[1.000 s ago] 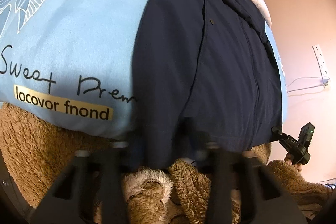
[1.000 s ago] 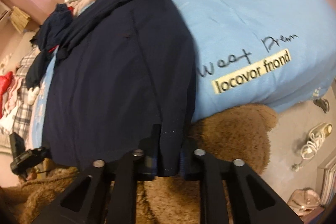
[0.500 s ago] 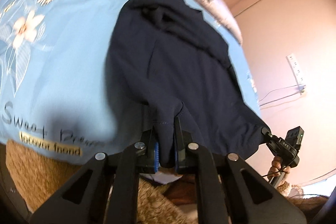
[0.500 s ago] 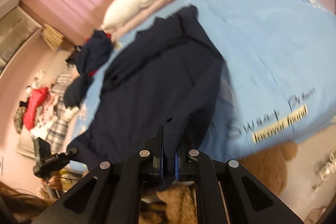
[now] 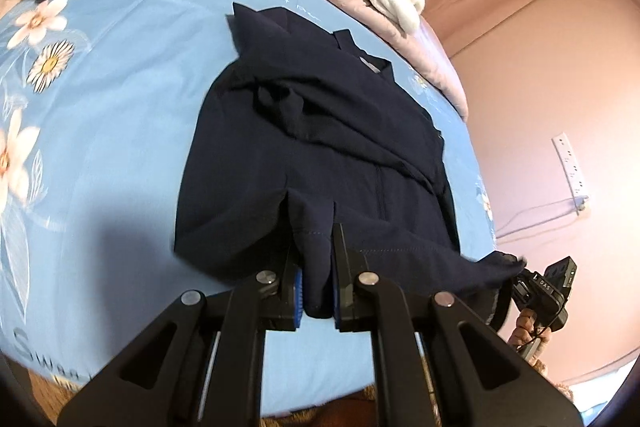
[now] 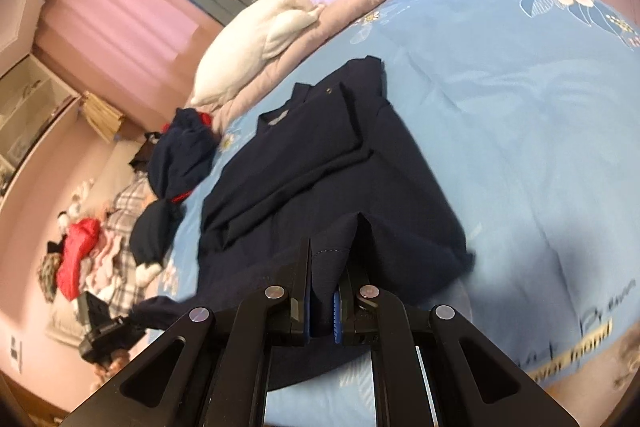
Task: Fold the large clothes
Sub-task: 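Lift the hem with both tools and fold it toward the collar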
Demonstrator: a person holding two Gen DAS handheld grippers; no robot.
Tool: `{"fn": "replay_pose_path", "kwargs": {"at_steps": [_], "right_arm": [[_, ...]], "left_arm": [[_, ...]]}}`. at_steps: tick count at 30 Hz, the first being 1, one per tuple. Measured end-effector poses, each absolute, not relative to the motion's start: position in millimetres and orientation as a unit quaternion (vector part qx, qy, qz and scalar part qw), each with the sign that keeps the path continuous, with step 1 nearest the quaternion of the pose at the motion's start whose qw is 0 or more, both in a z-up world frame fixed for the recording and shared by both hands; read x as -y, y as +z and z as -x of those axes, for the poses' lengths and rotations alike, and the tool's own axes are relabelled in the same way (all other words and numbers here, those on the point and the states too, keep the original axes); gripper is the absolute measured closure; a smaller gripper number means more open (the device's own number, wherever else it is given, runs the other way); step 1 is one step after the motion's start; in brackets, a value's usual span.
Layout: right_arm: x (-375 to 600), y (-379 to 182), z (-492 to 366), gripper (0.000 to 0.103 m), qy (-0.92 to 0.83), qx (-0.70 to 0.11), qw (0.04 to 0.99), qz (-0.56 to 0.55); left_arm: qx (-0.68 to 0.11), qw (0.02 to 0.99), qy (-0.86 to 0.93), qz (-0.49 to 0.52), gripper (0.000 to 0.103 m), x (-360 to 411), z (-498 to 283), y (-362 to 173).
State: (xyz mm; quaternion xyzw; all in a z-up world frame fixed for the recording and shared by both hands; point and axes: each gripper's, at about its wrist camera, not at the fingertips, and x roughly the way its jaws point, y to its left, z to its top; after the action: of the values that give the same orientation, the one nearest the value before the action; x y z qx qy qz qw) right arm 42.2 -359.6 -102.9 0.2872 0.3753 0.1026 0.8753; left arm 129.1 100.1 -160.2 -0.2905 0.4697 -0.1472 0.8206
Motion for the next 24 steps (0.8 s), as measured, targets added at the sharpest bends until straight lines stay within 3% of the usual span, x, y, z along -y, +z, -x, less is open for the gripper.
{"fn": "replay_pose_path", "kwargs": {"at_steps": [10, 15, 19, 22, 24], "right_arm": [[361.3, -128.5, -110.4, 0.094, 0.04, -0.415, 0.872, -0.259], [361.4, -143.6, -133.7, 0.094, 0.008, -0.438, 0.865, -0.244], [363.9, -130.8, -130.5, 0.09, 0.011, -0.426, 0.873, -0.236], [364.2, -116.5, -125.2, 0.076, 0.016, -0.408, 0.886, -0.221], [367.5, -108.3, -121.4, 0.071, 0.007, -0.395, 0.893, -0.217]], "left_arm": [[-0.509, 0.814, -0.11, 0.258, 0.092, -93.4, -204.3, -196.5], [-0.519, 0.812, -0.08, 0.256, 0.084, -94.8, -227.8, -214.0], [-0.506, 0.818, -0.091, 0.259, 0.067, -98.2, -225.7, -208.0], [-0.478, 0.837, -0.089, 0.249, 0.049, -104.8, -216.0, -193.3], [-0.459, 0.853, -0.079, 0.235, 0.044, -108.8, -209.6, -183.2]]}}
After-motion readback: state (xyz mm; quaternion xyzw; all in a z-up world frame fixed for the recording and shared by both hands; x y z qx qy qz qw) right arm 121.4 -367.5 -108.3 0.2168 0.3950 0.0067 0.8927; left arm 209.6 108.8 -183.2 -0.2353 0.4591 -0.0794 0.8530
